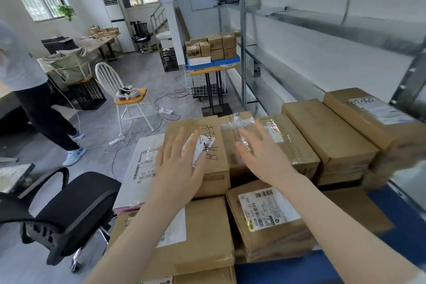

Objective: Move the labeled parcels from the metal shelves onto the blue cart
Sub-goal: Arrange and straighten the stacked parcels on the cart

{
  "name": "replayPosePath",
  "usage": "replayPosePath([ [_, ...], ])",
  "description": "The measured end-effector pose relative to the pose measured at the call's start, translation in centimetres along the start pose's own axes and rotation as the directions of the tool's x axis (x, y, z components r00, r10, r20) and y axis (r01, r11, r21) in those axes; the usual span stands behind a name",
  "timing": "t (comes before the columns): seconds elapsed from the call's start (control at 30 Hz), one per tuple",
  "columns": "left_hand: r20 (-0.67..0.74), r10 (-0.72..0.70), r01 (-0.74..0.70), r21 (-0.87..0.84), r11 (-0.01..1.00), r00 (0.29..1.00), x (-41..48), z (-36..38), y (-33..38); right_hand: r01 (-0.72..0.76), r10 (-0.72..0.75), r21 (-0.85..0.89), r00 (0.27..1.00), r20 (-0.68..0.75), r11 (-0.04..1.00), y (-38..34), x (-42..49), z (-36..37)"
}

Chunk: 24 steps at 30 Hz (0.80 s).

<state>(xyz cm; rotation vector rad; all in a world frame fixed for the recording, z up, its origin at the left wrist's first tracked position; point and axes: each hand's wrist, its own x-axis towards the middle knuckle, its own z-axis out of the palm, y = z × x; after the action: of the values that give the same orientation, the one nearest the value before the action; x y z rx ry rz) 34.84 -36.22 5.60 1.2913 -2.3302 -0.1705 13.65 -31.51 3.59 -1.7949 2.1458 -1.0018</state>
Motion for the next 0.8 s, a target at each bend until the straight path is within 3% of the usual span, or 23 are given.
replayPosePath([
  [0.1,0.104,0.293,-0.307,0.176,0.935,0.95,-0.8,1.3,4.9,-0.05,0.051,-0.013,0.988,0.146,0.999,3.0,1.2,-0.4],
  [0.2,0.222,0.47,-0.506,0.156,0.848,0.855,-4.9,4.2,7.9,0.019,0.001,-0.073,0.965,0.263,0.997,4.5,2.2,-0.4],
  [0.4,0.39,0.429,-0.526,0.187,0.829,0.815,-8.0,6.6,6.9,0.138,-0.057,-0.186,0.922,0.382,0.973,5.2,2.6,-0.4],
  [0.8,0.372,0.459,-0.545,0.168,0.822,0.807,-7.6,6.3,5.5,0.218,-0.117,-0.194,0.896,0.429,0.957,6.4,2.4,-1.2],
])
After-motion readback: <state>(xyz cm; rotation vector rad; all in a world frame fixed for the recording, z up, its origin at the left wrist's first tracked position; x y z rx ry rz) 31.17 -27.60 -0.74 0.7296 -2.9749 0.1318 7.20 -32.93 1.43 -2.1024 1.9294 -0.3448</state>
